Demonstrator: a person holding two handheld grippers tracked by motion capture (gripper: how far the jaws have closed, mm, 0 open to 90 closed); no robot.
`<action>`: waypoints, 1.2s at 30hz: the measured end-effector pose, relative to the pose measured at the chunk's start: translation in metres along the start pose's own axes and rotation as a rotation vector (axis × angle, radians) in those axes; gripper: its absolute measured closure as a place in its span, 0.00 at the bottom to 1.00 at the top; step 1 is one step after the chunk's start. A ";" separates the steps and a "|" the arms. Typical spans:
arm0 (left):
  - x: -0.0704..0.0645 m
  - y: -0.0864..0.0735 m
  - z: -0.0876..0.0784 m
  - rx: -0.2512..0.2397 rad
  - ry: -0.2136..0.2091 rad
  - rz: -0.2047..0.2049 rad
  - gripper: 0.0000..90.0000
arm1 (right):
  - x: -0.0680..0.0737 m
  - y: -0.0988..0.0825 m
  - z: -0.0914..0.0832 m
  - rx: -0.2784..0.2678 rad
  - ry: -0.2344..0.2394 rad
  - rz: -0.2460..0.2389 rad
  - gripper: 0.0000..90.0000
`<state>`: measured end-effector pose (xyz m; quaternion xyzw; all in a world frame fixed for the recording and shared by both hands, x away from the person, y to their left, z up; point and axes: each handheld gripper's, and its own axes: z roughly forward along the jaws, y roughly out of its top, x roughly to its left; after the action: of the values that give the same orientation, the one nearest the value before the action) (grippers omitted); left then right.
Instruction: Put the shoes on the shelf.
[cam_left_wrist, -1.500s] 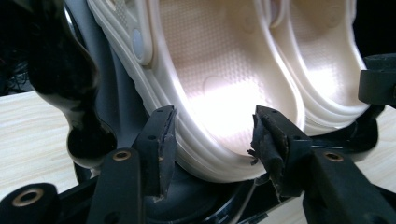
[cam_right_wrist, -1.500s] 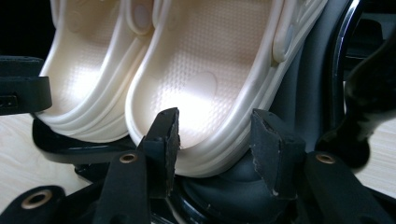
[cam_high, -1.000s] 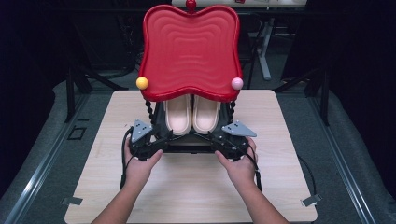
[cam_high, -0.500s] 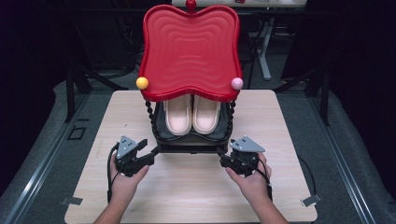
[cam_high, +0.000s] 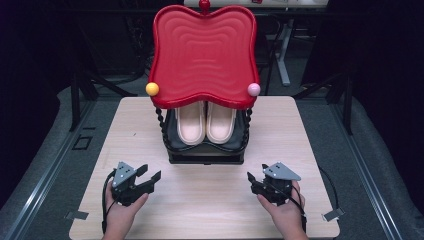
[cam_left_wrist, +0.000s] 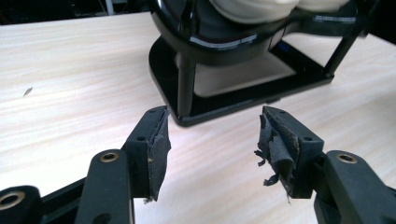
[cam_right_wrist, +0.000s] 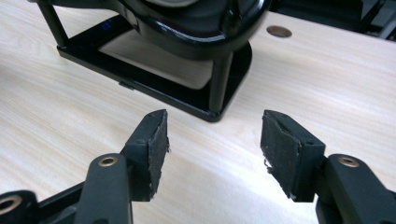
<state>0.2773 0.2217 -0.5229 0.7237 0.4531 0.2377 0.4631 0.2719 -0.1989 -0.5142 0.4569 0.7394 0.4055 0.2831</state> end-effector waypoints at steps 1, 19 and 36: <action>0.001 -0.002 -0.001 0.003 0.005 0.006 0.48 | -0.001 -0.002 -0.001 0.000 -0.001 0.004 0.46; 0.024 -0.032 0.008 0.076 0.052 -0.039 0.48 | -0.018 -0.030 0.004 0.035 -0.023 0.061 0.46; 0.023 -0.035 0.013 0.091 0.032 -0.049 0.48 | -0.011 -0.039 0.020 0.067 -0.003 0.037 0.45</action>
<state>0.2831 0.2412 -0.5614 0.7286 0.4885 0.2171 0.4282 0.2750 -0.2124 -0.5572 0.4803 0.7437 0.3850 0.2609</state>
